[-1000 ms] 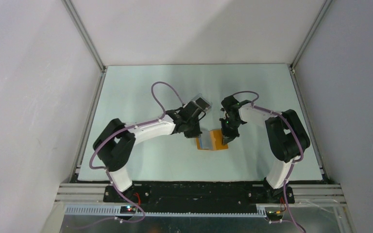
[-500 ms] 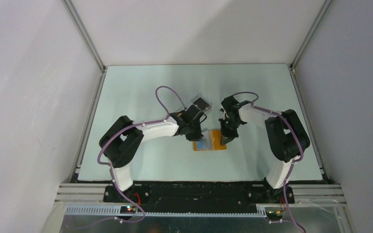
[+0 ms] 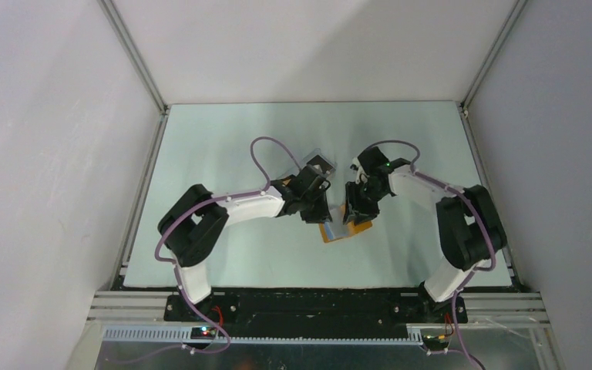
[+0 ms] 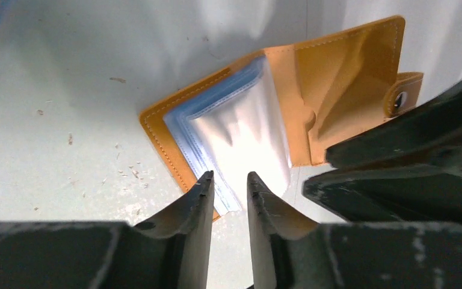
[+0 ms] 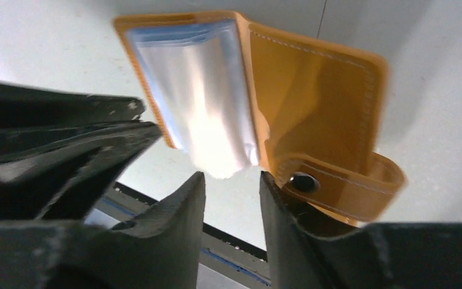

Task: Put the credit cards into the card holder
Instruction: Open the card holder at the center of the board.

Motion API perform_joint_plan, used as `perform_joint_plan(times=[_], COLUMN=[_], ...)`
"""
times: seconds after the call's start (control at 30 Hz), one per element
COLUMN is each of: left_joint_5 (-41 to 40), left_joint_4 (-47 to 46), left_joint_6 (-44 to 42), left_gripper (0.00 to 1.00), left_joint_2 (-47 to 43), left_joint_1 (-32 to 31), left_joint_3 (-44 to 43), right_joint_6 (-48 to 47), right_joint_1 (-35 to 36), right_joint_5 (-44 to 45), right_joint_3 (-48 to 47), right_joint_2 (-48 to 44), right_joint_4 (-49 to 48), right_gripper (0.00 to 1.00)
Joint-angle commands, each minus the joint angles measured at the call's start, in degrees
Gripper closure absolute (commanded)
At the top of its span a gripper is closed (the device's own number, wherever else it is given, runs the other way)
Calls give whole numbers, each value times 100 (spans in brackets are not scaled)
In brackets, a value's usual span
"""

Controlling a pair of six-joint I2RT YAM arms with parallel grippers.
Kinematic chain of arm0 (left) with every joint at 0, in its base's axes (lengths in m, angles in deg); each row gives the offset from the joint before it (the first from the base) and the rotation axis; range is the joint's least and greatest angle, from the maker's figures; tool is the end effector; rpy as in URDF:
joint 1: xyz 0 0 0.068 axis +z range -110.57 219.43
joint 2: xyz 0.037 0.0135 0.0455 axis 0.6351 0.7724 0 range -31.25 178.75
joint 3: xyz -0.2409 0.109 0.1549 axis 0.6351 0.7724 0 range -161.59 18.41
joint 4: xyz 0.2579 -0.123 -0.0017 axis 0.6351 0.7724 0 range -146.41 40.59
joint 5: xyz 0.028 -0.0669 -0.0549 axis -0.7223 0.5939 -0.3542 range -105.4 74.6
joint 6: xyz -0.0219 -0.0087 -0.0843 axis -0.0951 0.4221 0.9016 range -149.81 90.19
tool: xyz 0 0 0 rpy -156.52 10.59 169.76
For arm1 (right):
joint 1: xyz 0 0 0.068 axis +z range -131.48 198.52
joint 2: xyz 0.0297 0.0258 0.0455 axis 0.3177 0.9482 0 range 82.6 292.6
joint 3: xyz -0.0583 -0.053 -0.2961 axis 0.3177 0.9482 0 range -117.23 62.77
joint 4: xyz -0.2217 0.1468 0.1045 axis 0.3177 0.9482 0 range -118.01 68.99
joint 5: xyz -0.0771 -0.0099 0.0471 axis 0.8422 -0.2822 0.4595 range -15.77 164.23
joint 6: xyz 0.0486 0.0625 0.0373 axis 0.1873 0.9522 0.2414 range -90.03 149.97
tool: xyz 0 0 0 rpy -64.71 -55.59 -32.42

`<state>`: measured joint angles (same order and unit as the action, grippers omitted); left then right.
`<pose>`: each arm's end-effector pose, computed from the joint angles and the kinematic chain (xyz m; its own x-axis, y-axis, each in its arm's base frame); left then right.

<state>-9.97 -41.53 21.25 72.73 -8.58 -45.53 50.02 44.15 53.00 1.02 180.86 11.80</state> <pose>0.2788 -0.3208 0.1512 -0.9480 -0.1044 -0.3008 0.0619 0.8663 -0.4957 0.3041 0.1771 0.1540 -0.9877 -0.1193 -0.1015 -0.1508 0.8988 0.4115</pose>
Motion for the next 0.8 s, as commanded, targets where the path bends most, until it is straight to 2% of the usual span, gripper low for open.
perform_joint_plan(times=[0.0, 0.1, 0.17, 0.53, 0.77], left_joint_5=[165, 169, 187, 113, -72], left_joint_4=[-211, -283, -393, -759, -764], left_joint_6=[-158, -187, -185, 156, 326], left_gripper=[64, 52, 50, 55, 57], left_joint_2=[69, 54, 33, 241, 230], left_joint_1=[-77, -85, -93, -7, 117], left_joint_3=[-196, -203, -192, 149, 526], right_joint_6=[-21, -85, -153, -405, -492], right_joint_1=[-229, -293, -292, 98, 472], right_joint_5=[-270, -371, -398, -375, 894], right_joint_3=[-19, -20, -19, -19, -19], right_joint_2=[-744, -969, -1044, -751, -175], right_joint_4=[35, 64, 160, 64, -19], right_gripper=[54, 43, 39, 35, 34])
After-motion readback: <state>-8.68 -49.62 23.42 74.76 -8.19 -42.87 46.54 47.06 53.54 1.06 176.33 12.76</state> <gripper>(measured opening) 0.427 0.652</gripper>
